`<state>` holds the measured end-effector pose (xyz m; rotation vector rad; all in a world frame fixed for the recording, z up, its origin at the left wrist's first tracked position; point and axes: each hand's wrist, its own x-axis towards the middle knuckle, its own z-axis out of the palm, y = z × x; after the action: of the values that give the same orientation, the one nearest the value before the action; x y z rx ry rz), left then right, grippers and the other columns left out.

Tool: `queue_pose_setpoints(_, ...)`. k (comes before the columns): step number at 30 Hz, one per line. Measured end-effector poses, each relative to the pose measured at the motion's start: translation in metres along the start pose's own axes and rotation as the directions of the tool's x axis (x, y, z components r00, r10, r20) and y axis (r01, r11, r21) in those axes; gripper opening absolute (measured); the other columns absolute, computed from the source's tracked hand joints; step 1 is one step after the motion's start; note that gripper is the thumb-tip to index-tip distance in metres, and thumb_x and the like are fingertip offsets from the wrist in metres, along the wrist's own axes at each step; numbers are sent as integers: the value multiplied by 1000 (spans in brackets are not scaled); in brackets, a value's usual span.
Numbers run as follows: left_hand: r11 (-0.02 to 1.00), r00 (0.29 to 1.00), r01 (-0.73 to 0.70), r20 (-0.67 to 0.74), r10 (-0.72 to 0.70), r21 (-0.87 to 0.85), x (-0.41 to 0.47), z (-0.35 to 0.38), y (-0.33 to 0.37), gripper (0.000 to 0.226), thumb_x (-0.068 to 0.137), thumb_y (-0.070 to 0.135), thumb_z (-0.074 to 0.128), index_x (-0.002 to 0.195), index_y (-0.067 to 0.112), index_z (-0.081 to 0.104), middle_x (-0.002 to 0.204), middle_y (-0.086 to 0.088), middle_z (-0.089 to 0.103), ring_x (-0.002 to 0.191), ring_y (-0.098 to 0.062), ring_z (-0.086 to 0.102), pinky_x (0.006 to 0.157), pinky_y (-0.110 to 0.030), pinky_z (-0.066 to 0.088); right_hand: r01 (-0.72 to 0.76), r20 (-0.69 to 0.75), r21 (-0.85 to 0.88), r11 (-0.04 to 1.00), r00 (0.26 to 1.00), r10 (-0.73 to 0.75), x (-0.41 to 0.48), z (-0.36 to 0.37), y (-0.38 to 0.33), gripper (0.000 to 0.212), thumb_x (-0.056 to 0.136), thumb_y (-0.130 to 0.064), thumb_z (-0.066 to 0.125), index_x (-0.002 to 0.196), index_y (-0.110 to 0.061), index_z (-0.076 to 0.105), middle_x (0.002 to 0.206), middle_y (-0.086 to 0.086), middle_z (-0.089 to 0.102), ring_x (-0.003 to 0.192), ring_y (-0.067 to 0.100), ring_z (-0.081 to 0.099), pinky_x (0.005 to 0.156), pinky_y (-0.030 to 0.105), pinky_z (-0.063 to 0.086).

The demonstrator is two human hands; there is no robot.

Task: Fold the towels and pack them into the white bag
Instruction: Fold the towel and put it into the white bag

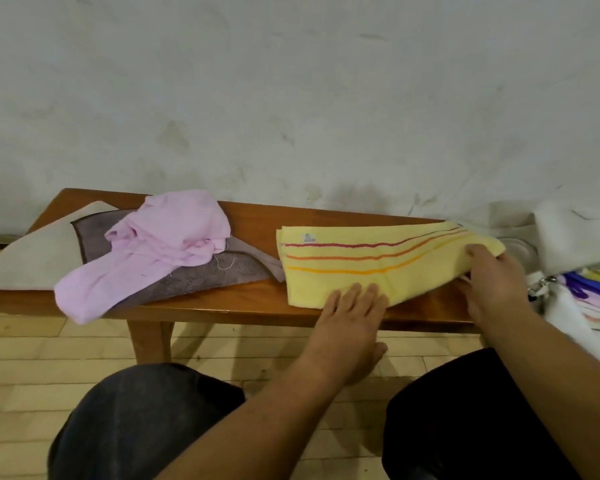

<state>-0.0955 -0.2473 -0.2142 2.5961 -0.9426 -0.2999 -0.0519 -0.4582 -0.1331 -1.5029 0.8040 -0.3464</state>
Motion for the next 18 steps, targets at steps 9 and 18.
queue_pose_setpoints(9, 807, 981, 174, 31, -190, -564, 8, -64, -10, 46, 104, 41, 48, 149, 31, 43, 145, 8, 51, 115, -10, 58, 95, -27, 51, 244, -106, -123, 962, 960, -258, -18, 24, -15, 16, 99, -30, 52, 111, -20, 55, 99, -2, 62, 78, 3, 53, 83, 30, 53)
queue_pose_setpoints(18, 255, 754, 387, 146, -640, -886, 0, -77, -72, 28, 103, 29, 51, 128, 18, 57, 96, 1, 75, 83, -10, 72, 81, -32, 59, 802, 808, -451, 392, 554, -201, -74, 66, 75, 58, 100, -23, 61, 152, -30, 38, 134, -21, 55, 134, 0, 45, 118, 29, 37)
